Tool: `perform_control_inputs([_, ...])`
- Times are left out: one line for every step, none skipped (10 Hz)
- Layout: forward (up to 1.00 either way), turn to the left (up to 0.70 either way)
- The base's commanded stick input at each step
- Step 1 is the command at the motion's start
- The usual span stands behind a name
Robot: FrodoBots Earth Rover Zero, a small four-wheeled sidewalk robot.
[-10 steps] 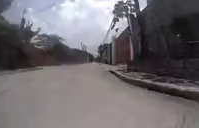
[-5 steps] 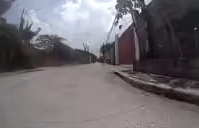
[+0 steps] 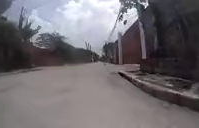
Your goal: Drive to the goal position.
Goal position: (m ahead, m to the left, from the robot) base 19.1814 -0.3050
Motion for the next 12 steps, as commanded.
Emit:
perform_control_inputs([1.0,-0.07])
perform_control_inputs([1.0,-0.09])
perform_control_inputs([1.0,-0.14])
perform_control_inputs([1.0,-0.06])
perform_control_inputs([1.0,-0.02])
perform_control_inputs([1.0,0.0])
perform_control_inputs([1.0,0.0])
perform_control_inputs([1.0,0.0])
perform_control_inputs([1.0,0.0])
perform_control_inputs([1.0,0.0])
perform_control_inputs([1.0,-0.02])
perform_control_inputs([1.0,-0.09])
